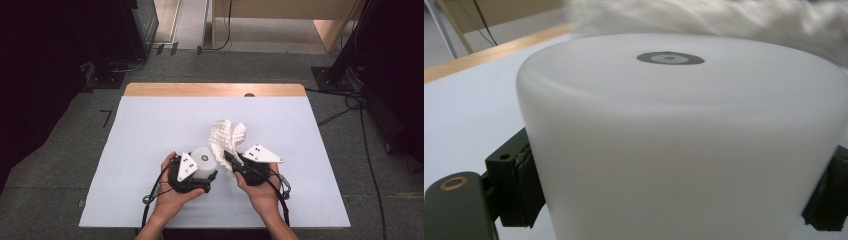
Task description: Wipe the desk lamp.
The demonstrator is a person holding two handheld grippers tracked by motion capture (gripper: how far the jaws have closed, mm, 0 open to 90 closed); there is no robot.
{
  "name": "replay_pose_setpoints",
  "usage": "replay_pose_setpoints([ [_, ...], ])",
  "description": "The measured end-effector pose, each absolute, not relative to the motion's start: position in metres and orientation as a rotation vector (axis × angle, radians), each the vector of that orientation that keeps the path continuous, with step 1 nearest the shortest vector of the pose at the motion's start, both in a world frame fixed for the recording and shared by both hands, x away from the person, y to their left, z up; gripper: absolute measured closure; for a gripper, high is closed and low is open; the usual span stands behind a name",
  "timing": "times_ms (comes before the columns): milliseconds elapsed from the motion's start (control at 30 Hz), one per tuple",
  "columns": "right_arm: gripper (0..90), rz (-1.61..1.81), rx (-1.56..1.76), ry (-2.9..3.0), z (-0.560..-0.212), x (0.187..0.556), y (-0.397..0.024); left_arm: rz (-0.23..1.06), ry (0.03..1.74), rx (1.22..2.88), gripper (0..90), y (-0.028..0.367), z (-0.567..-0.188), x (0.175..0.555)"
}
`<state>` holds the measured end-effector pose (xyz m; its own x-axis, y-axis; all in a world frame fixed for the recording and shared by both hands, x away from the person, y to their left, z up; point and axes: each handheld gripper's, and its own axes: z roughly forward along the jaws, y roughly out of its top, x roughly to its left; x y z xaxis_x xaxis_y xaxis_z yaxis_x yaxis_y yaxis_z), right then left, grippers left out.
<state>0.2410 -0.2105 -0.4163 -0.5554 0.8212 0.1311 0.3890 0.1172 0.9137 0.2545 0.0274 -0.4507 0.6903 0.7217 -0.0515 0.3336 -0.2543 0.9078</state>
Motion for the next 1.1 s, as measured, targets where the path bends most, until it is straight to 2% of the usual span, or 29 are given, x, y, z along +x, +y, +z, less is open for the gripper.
replay_pose_setpoints([
  [133,80.1,1.366,1.181,1.974,-0.417,0.245,-0.221,0.446,0.975,1.756,8.4,0.045,-0.463,0.265],
  [433,79.8,1.244,1.217,2.060,-0.441,0.253,-0.223,0.493,0.842,1.851,8.0,0.048,-0.466,0.256],
  [700,79.4,1.176,1.239,2.085,-0.453,0.255,-0.226,0.505,0.849,1.903,3.5,0.056,-0.465,0.245],
  [1033,78.0,1.147,1.273,2.089,-0.459,0.258,-0.232,0.556,0.906,1.893,3.7,0.053,-0.463,0.235],
  [1100,78.0,1.142,1.275,2.093,-0.460,0.258,-0.232,0.585,0.915,1.885,7.8,0.050,-0.463,0.233],
])
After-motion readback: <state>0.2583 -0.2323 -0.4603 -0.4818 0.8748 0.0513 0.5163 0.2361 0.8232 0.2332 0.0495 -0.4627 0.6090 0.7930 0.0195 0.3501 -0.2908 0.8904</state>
